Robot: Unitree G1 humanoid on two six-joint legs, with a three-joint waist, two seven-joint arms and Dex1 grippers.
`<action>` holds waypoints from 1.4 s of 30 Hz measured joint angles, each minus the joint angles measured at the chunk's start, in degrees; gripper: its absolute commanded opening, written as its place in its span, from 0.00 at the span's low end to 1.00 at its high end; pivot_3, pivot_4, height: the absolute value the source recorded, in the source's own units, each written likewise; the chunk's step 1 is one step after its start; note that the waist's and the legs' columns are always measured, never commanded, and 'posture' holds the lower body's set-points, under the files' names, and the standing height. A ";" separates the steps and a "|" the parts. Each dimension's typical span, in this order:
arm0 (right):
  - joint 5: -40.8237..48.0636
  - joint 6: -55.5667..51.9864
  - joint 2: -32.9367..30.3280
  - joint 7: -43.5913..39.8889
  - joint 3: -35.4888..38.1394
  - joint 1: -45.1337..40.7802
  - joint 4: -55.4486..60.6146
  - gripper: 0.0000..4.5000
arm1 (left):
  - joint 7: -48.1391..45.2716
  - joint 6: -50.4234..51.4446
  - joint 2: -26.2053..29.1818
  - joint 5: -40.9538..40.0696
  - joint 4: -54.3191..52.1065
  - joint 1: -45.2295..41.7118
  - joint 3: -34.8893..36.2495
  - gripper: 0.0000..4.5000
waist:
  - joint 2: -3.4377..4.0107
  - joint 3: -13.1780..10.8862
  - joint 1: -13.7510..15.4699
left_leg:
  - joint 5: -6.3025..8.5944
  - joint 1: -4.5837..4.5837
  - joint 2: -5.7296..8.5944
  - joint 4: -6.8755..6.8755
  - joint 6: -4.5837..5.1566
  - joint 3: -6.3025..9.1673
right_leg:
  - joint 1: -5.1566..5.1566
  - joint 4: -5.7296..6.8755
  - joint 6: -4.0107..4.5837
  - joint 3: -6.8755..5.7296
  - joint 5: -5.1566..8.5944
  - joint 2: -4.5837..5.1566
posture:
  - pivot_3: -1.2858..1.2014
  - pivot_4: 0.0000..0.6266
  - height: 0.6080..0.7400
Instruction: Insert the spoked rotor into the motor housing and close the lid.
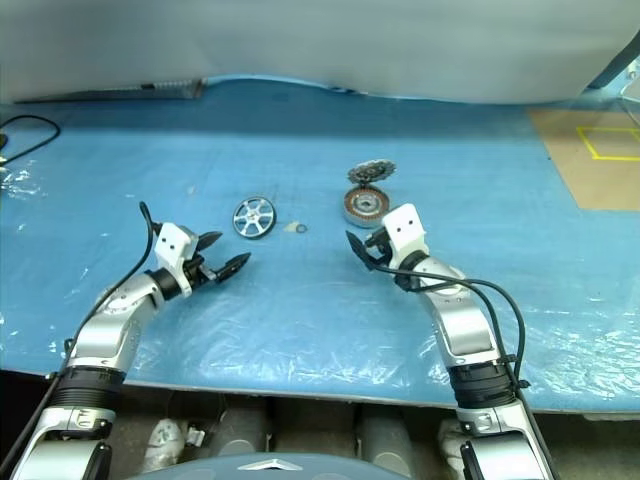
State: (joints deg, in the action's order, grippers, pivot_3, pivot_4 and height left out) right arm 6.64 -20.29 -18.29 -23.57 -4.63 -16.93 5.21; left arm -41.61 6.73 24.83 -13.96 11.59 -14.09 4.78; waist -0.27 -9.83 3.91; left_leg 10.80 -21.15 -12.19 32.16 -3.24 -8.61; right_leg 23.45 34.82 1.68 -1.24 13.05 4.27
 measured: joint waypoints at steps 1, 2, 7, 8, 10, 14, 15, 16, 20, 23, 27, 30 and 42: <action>-0.03 0.00 0.00 0.02 -0.03 0.00 0.00 1.00 | 0.00 -0.18 0.00 0.12 0.24 -0.04 -0.05 1.00 | 0.00 0.00 0.00 | 0.00 0.00 0.00 0.00 0.00 0.00 | 0.00 0.00 0.00 0.00 0.00 0.00 | 0.52 0.24 1.00; -0.11 0.00 0.00 0.03 -0.08 0.00 0.00 1.00 | 0.00 -0.40 -0.03 0.23 0.61 -0.06 -0.08 1.00 | 0.00 0.00 -0.01 | 0.00 0.01 0.00 0.00 0.00 0.00 | 0.00 0.00 0.00 0.00 0.00 0.00 | 0.52 0.24 1.00; -0.46 0.00 0.02 0.05 -0.18 -0.01 0.00 1.00 | -0.07 -2.05 -0.14 0.99 2.18 -0.20 -0.27 1.00 | 0.00 0.00 0.00 | 0.00 0.00 0.00 0.00 0.00 0.00 | 0.00 0.01 0.00 0.00 0.00 0.00 | 0.52 0.24 1.00; -0.46 0.00 0.02 0.04 -0.18 -0.02 0.00 1.00 | -0.07 -2.40 -0.17 1.13 2.35 -0.22 -0.29 1.00 | 0.00 0.00 0.00 | 0.00 0.00 0.00 0.01 0.00 0.00 | 0.00 0.01 0.00 0.00 0.00 0.00 | 0.52 0.24 1.00; -0.48 0.00 0.02 -0.02 -0.18 -0.02 0.00 1.00 | -0.10 -3.17 -0.26 1.36 2.78 -0.25 -0.34 1.00 | 0.00 0.00 0.00 | 0.00 0.00 0.00 0.00 0.00 0.00 | 0.00 0.01 0.00 0.00 0.00 0.00 | 0.52 0.24 1.00; -0.49 0.00 -0.02 -0.29 -0.18 -0.02 0.00 1.00 | -0.06 -4.40 -0.70 1.62 3.33 -0.25 -0.50 1.00 | 0.00 0.00 0.01 | 0.00 0.00 0.00 0.01 0.00 0.00 | -0.01 0.01 0.00 0.00 0.00 0.00 | 0.52 0.24 1.00; -0.49 0.00 -0.05 -0.49 -0.18 -0.02 0.00 1.00 | -0.03 -4.51 -0.95 1.66 3.34 -0.26 -0.53 1.00 | 0.00 0.00 0.01 | 0.00 0.00 0.00 0.01 0.00 0.00 | -0.01 0.01 0.00 0.00 0.00 0.00 | 0.52 0.24 1.00; -0.49 0.00 -0.11 -0.69 -0.18 -0.01 0.00 1.00 | -0.01 -4.55 -1.20 1.69 3.35 -0.28 -0.57 1.00 | 0.00 0.00 0.01 | 0.00 0.00 0.00 0.01 0.00 0.00 | -0.01 0.01 0.00 0.00 0.00 0.00 | 0.52 0.24 1.00; -0.49 0.00 -0.81 -2.14 -0.75 0.18 0.04 1.00 | 0.08 -4.99 -1.69 1.78 3.36 -0.33 -1.04 1.00 | 0.00 0.00 0.01 | 0.00 0.01 -0.01 0.01 0.00 0.00 | -0.01 0.01 0.00 0.00 0.00 0.00 | 0.52 0.24 1.00; -0.49 0.00 -0.86 -2.67 -1.10 0.58 0.05 1.00 | 0.15 -4.99 -1.83 1.78 3.35 -0.33 -1.17 1.00 | 0.00 0.00 0.01 | 0.00 0.00 -0.01 0.01 0.00 0.00 | 0.00 0.01 0.00 0.00 0.00 0.00 | 0.52 0.24 1.00; -0.49 -0.01 -1.02 -3.02 -1.14 0.62 0.06 1.00 | 0.65 -4.99 -2.22 1.78 3.28 -0.32 -1.37 1.00 | 0.00 0.00 0.01 | 0.00 0.01 -0.01 0.04 0.00 0.00 | -0.01 0.03 0.00 0.00 0.00 0.00 | 0.52 0.24 1.00; -0.49 -0.01 -1.36 -3.34 -1.14 0.62 0.07 1.00 | 0.83 -4.99 -2.35 1.78 3.18 -0.31 -1.55 1.00 | 0.00 0.00 0.01 | 0.00 0.01 -0.01 0.04 0.00 0.00 | -0.01 0.04 0.01 0.00 0.00 0.00 | 0.52 0.24 1.00; -5.38 -1.69 -4.39 -7.30 -5.99 -7.02 -3.60 1.00 | 1.80 -4.96 -2.80 1.74 2.95 -0.50 -1.82 1.00 | 0.00 0.00 -0.01 | 0.00 0.02 -0.01 0.08 0.00 0.00 | -0.03 0.08 0.01 0.01 -0.01 0.00 | 0.52 0.24 1.00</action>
State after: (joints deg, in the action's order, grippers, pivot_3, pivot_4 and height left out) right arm 1.26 -21.97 -22.68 -30.87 -10.62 -23.95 1.61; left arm -39.80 1.77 22.03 -12.21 14.54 -14.59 2.96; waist -0.27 -9.83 3.90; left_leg 10.80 -21.13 -12.20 32.24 -3.23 -8.60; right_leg 23.42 34.91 1.69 -1.23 13.05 4.27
